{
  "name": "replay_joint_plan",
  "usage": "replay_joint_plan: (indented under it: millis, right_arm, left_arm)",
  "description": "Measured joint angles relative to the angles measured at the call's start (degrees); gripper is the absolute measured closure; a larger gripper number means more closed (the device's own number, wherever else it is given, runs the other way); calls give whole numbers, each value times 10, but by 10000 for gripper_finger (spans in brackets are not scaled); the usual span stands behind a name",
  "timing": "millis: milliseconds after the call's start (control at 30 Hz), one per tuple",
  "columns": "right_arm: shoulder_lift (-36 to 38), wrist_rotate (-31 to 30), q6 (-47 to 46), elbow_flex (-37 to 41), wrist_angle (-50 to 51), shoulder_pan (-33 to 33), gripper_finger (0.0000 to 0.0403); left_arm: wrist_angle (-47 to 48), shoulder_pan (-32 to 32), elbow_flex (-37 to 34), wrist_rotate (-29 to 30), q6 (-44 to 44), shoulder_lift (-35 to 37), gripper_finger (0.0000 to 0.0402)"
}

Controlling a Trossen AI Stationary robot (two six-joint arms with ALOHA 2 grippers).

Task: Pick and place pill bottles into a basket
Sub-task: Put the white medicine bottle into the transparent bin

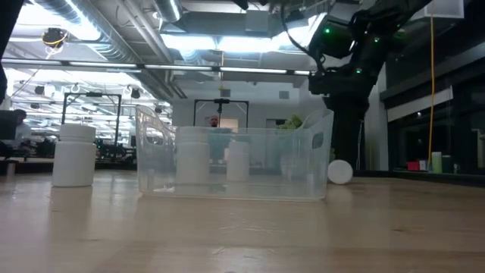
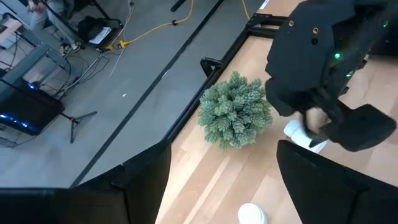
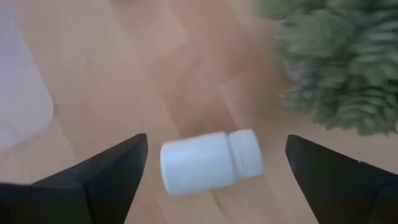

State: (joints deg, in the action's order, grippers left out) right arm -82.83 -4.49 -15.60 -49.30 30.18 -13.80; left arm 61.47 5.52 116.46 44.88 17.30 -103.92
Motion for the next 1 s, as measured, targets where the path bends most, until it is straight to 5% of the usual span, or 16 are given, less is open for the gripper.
replay_joint_plan:
  millis: [300, 567, 833, 1000]
  right_arm:
    - [0, -20, -131, 0, 13, -3, 21]
    - [0, -18, -229, 1, 123, -3, 46]
    - [0, 68, -316, -34, 89, 5, 52]
    - [0, 49, -351, -70, 89, 18, 52]
  left_arm:
    - [0, 0, 0, -9, -13, 0, 117]
    - [0, 0, 0, -30, -45, 0, 117]
    - [0, -1, 0, -56, -97, 0, 117]
    - [0, 0, 0, -73, -123, 0, 117]
